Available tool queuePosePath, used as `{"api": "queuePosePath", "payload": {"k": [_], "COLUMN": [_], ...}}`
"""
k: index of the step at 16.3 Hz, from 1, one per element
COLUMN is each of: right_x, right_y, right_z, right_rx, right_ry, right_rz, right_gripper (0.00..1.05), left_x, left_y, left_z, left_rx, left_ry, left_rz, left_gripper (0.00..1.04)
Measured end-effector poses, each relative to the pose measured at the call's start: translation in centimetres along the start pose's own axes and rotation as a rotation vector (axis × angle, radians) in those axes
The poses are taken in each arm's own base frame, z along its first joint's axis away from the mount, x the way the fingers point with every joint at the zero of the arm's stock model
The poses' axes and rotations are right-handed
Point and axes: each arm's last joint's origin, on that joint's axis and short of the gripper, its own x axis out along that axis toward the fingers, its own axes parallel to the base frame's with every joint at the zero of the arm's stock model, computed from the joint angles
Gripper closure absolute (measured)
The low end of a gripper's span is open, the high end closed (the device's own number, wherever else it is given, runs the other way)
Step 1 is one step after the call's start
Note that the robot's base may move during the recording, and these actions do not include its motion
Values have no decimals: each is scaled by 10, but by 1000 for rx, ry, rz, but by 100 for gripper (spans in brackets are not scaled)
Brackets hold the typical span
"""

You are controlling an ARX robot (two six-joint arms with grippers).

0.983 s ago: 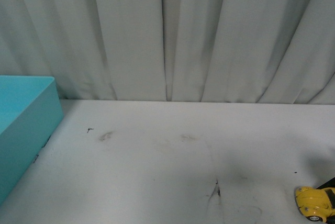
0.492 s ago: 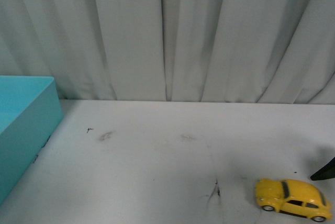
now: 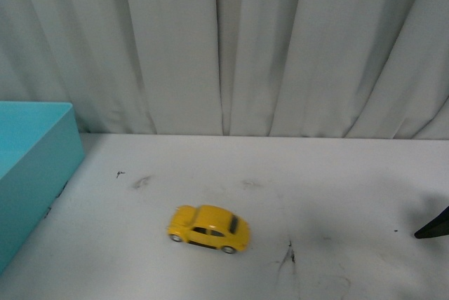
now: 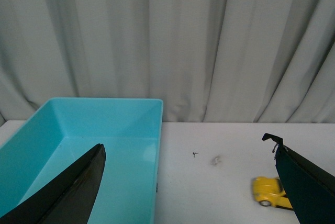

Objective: Wind up and store yellow beetle toy

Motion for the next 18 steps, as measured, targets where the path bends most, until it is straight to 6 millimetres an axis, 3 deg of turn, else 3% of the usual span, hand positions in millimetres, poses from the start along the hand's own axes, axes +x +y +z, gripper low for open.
{"api": "queuePosePath", "payload": {"k": [4,7,9,10,11,12,13,15,17,18], "right_x": [2,-13,-23,0,20,25,18,-19,-43,-38], "right_y": [1,4,5,7,35,60,77,75,85,103], "right_z": [21,54,63,53,45,46,55,83,104,102], "right_rx": [-129,-218,-270,-310,-114,26,201,382,503,619], "right_ry": [-51,-114,-127,51,223,246,194,-91,-379,-410], "right_rz": [-68,-111,-155,-334,-516,-635,-824,-1187,-1297,-1257], "right_gripper": [7,7,7,15,27,35,44,60,78,91], "left_x": [0,0,0,0,0,0,0,0,0,0], "left_y": [0,0,0,0,0,0,0,0,0,0], "left_z": [0,0,0,0,0,0,0,0,0,0], "left_rx": [0,0,0,0,0,0,0,0,0,0], "left_ry": [0,0,0,0,-2,0,2,2,0,0], "left_rz": [0,0,0,1,-3,1,-2,0,-1,-1], "left_gripper": [7,7,7,7,7,7,7,7,7,7]}}
